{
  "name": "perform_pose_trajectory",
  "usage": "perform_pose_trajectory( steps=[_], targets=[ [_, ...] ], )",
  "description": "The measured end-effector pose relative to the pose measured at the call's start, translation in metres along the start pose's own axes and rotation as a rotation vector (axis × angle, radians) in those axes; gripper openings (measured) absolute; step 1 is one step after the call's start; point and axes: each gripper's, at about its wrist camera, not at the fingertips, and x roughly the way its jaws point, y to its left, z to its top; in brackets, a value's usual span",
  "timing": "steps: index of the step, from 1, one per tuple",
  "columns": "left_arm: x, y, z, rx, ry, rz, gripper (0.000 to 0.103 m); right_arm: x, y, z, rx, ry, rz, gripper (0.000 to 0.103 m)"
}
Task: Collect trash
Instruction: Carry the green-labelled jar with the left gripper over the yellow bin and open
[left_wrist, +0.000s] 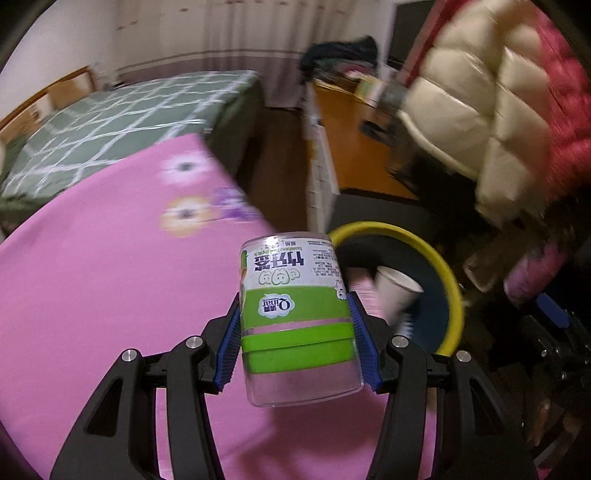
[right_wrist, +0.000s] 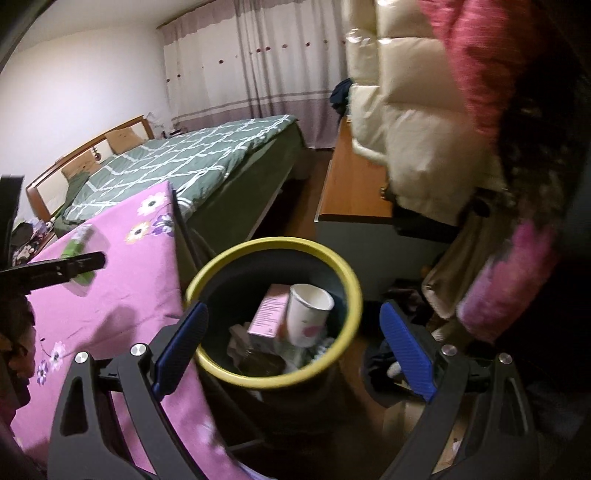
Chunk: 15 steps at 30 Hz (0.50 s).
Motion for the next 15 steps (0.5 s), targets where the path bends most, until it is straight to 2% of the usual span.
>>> perform_pose_trajectory(
  steps=[4, 9, 12, 13, 15],
  targets=[
    [0.029, -0.051, 0.007, 0.056, 0.054, -0.043, 0.053, -0.003, -0.021, -0.004, 0.028, -0.001, -0.019, 0.089],
    [0.059, -0.083, 0.012, 0.092, 0.092, -0.039, 0.053, -0.001, -0.034, -0.009, 0.045, 0.01, -0.026, 0.089],
    [0.072, -0.089, 0.013, 0.109, 0.113, -0.022, 0.055, -0.003, -0.039, -0.011, 0.052, 0.009, -0.028, 0.089],
    [0.075, -0.093, 0.013, 0.116, 0.114, -0.005, 0.069, -0.003, -0.04, -0.011, 0.053, 0.009, -0.029, 0.089],
    [0.08, -0.094, 0.018, 0.111, 0.093, 0.016, 0.086, -0.005, -0.04, -0.012, 0.054, 0.008, -0.027, 0.089]
  ],
)
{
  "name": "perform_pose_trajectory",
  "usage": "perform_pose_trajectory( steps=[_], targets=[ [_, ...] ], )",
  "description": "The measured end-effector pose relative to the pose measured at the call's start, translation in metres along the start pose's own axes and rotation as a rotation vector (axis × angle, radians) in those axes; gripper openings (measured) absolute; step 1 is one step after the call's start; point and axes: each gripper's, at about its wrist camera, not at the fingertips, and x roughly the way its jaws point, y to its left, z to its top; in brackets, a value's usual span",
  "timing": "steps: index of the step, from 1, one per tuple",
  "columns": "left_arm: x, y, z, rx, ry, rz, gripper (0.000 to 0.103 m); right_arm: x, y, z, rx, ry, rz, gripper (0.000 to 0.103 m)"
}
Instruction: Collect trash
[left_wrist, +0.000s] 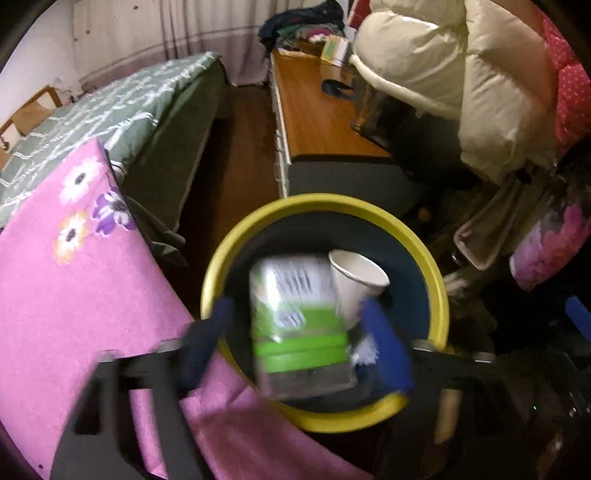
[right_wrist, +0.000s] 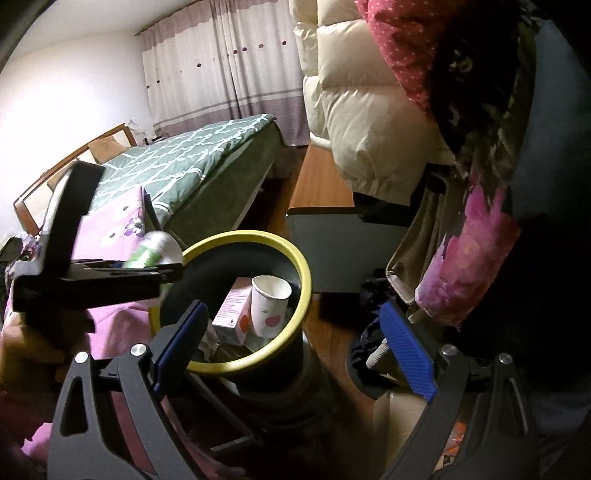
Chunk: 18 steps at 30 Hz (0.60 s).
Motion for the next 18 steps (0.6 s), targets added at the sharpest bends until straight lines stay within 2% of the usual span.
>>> perform_pose_trajectory(
  steps=[4, 6, 8, 10, 13, 18],
  targets=[
    [-0.021, 0.013, -0.001, -0.023, -0.036, -0.006, 0.086, -0.002, 0.005, 0.0, -0.007, -0.002, 0.011, 0.089],
    [-0.051, 0.027, -0.008, -0.05, -0.09, -0.014, 0.087, -0.005, 0.011, 0.0, -0.019, -0.004, 0.024, 0.089],
    [-0.084, 0.041, -0.019, -0.069, -0.156, -0.001, 0.093, -0.012, 0.023, -0.002, -0.04, -0.012, 0.048, 0.089],
    [-0.124, 0.059, -0.04, -0.087, -0.237, 0.049, 0.098, -0.019, 0.039, -0.003, -0.072, -0.02, 0.081, 0.089],
    [-0.175, 0.084, -0.077, -0.109, -0.32, 0.147, 0.098, -0.026, 0.061, -0.006, -0.114, -0.024, 0.134, 0.089],
    [-0.245, 0.132, -0.155, -0.239, -0.361, 0.285, 0.098, -0.041, 0.092, -0.009, -0.167, -0.043, 0.186, 0.09]
  ],
)
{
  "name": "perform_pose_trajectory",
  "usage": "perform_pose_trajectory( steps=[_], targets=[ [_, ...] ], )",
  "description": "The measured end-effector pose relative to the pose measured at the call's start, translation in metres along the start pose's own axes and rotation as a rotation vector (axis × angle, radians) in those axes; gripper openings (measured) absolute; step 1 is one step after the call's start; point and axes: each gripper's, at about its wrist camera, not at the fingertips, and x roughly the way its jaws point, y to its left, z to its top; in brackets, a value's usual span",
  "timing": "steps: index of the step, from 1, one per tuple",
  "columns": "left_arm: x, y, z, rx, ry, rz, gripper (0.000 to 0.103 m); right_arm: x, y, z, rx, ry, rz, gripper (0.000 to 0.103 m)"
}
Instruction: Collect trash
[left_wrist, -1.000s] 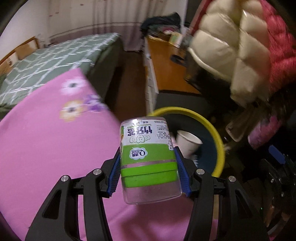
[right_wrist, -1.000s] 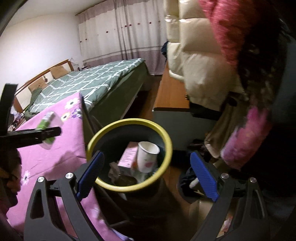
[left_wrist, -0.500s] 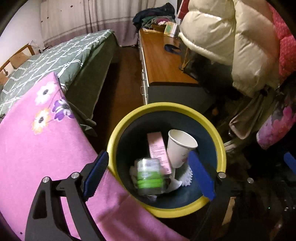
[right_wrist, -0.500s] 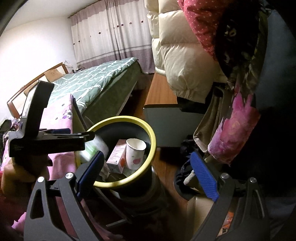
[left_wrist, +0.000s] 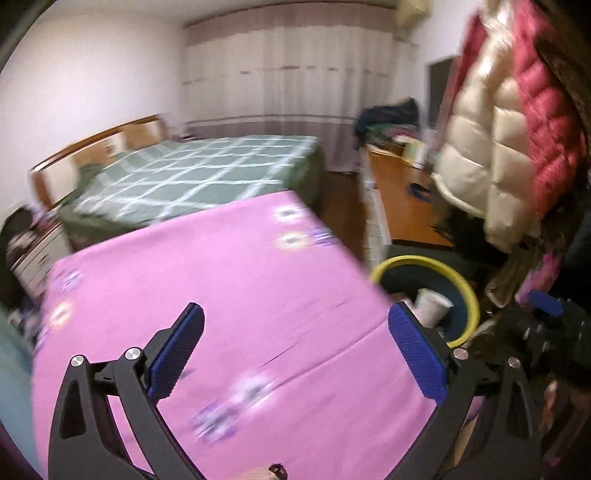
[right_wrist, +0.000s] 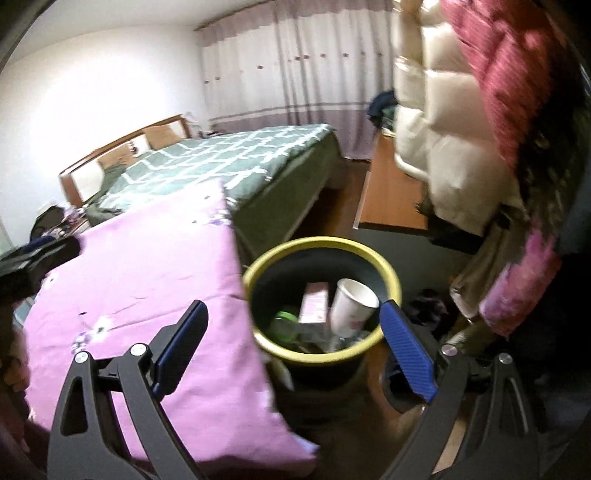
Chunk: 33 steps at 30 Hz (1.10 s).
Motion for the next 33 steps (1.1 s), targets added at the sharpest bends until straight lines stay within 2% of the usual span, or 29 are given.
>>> perform_pose_trajectory(
  steps=[7, 10, 13, 19, 24, 33],
  targets=[
    [-0.087, 0.095, -0.053, -0.211, -0.039, 0.194, 0.098, -0.022, 0.041, 0.0, -0.063, -0.036, 0.05, 0.09],
    [-0.115, 0.115, -0.07, -0.271, -0.071, 0.24, 0.098, -0.033, 0.052, -0.002, -0.089, -0.056, 0.054, 0.091],
    [-0.137, 0.128, -0.081, -0.289, -0.099, 0.271, 0.098, -0.042, 0.059, -0.005, -0.104, -0.075, 0.055, 0.092],
    [-0.15, 0.133, -0.092, -0.287, -0.107, 0.283, 0.098, -0.058, 0.062, -0.008, -0.111, -0.1, 0.059, 0.093],
    [-0.146, 0.125, -0.096, -0.283, -0.079, 0.267, 0.098, -0.063, 0.064, -0.008, -0.114, -0.109, 0.073, 0.094],
    [-0.141, 0.117, -0.091, -0.286, -0.076, 0.263, 0.098, -0.067, 0.065, -0.008, -0.114, -0.113, 0.077, 0.094]
  ],
)
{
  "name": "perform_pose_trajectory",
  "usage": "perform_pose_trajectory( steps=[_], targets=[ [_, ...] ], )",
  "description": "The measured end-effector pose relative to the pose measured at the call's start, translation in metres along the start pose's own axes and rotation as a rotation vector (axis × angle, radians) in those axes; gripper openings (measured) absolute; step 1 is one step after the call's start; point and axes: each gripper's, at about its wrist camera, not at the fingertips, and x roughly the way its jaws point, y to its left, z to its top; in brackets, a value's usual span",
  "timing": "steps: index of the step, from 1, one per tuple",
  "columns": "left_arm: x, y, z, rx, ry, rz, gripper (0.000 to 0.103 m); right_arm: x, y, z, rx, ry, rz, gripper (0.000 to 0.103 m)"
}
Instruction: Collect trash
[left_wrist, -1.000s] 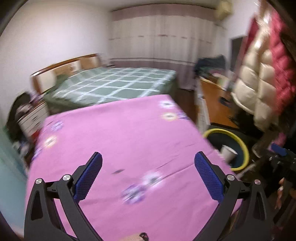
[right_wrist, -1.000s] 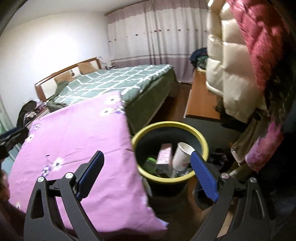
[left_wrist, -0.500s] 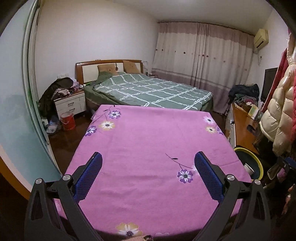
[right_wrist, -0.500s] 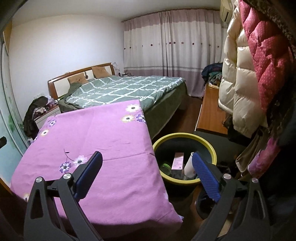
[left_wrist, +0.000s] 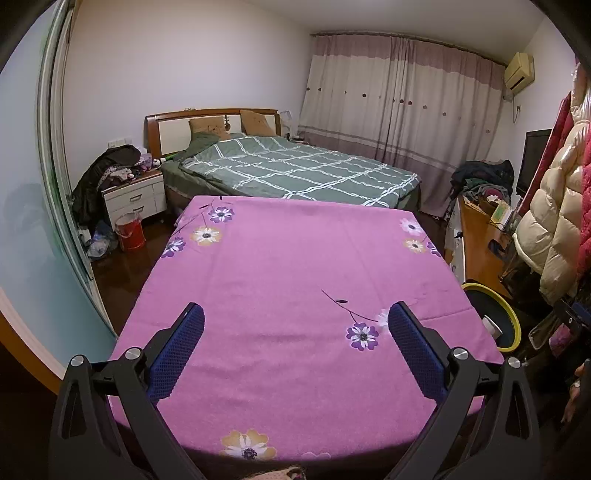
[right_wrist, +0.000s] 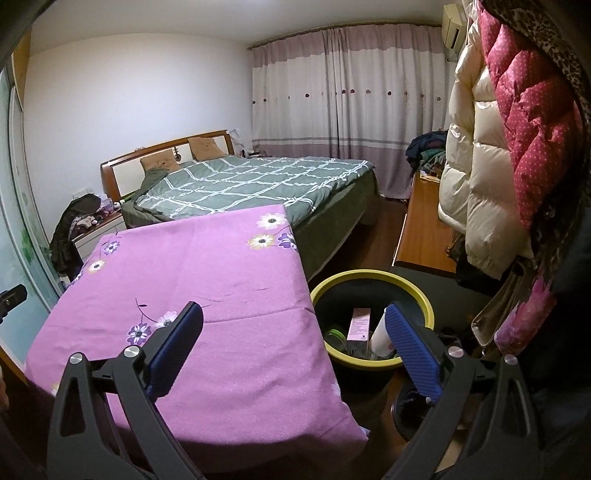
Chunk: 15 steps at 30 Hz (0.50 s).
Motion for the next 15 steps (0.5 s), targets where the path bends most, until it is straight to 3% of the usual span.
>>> perform_pose_trajectory(
  steps=[15],
  targets=[
    [0.0, -0.0052, 0.0028, -0.001, 0.003, -0.006, 0.098, 0.0015, 0.0065, 0.0013, -0.005, -0.001, 0.001, 0.095]
  ],
)
